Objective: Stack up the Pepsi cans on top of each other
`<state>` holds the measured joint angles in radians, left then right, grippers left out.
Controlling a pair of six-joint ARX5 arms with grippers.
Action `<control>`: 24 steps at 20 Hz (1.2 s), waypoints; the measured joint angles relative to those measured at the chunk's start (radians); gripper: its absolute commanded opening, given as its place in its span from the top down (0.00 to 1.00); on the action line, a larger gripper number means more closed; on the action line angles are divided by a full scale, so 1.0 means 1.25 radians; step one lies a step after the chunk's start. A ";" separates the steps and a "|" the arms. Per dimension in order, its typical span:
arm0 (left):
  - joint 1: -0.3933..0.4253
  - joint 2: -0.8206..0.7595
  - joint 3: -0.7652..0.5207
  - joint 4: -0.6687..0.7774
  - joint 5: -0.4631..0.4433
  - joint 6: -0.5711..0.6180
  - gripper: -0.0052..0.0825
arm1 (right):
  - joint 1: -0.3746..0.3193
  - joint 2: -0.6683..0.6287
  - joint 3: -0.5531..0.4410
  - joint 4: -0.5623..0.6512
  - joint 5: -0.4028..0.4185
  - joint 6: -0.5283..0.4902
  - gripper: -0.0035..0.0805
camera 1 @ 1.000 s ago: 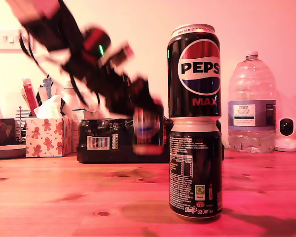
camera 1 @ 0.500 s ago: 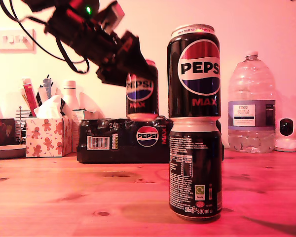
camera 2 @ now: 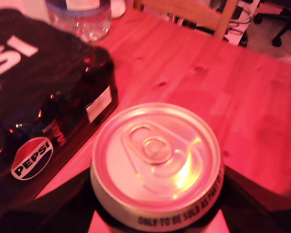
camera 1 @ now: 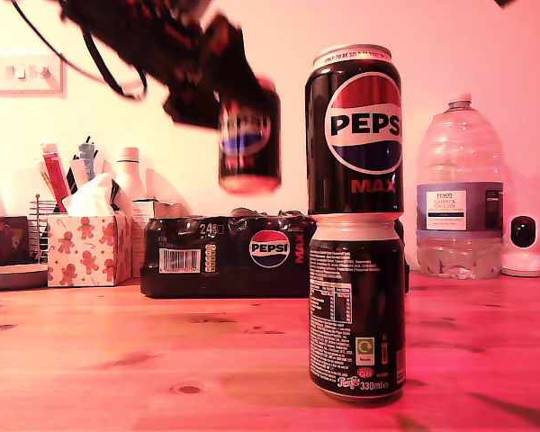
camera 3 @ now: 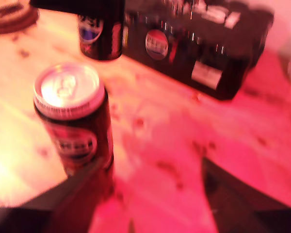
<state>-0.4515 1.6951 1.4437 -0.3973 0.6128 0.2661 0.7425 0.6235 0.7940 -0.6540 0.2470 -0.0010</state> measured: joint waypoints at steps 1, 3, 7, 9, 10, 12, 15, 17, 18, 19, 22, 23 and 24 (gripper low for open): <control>0.000 -0.012 0.000 -0.009 0.012 0.000 0.44 | -0.008 -0.005 -0.001 0.026 0.000 0.000 0.96; 0.000 -0.033 0.000 -0.025 0.028 0.000 0.44 | -0.035 -0.026 -0.019 0.075 0.001 0.000 0.96; 0.000 -0.054 0.000 -0.042 0.038 0.000 0.44 | -0.126 -0.100 -0.148 0.186 -0.038 0.001 0.97; 0.000 -0.057 0.000 -0.059 0.041 0.000 0.44 | -0.176 -0.116 -0.193 0.260 -0.075 0.001 0.97; -0.001 -0.057 0.000 -0.065 0.046 0.000 0.44 | -0.201 -0.124 -0.207 0.285 -0.088 0.002 0.97; -0.005 -0.067 -0.008 -0.075 0.057 0.004 0.44 | -0.249 -0.147 -0.245 0.338 -0.110 0.023 0.97; -0.016 -0.117 -0.048 -0.081 0.061 0.006 0.44 | -0.286 -0.189 -0.321 0.387 -0.113 0.027 0.97; -0.016 -0.154 -0.060 -0.084 0.063 0.006 0.44 | -0.285 -0.215 -0.371 0.376 -0.114 0.027 0.97; -0.018 -0.169 -0.061 -0.083 0.063 0.004 0.44 | -0.285 -0.225 -0.389 0.361 -0.114 0.027 0.96; -0.018 -0.184 -0.062 -0.084 0.063 0.001 0.44 | -0.285 -0.234 -0.404 0.341 -0.114 0.027 0.96; -0.021 -0.228 -0.081 -0.083 0.063 -0.007 0.44 | -0.285 -0.241 -0.412 0.305 -0.113 0.063 0.96; -0.021 -0.241 -0.092 -0.084 0.062 -0.016 0.44 | -0.285 -0.243 -0.412 0.302 -0.113 0.064 0.96; -0.026 -0.252 -0.100 -0.089 0.062 -0.017 0.44 | -0.285 -0.245 -0.412 0.295 -0.113 0.065 0.96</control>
<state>-0.4839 1.3796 1.3182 -0.5079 0.6903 0.2443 0.3859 0.3176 0.2794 -0.2855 0.1059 0.0807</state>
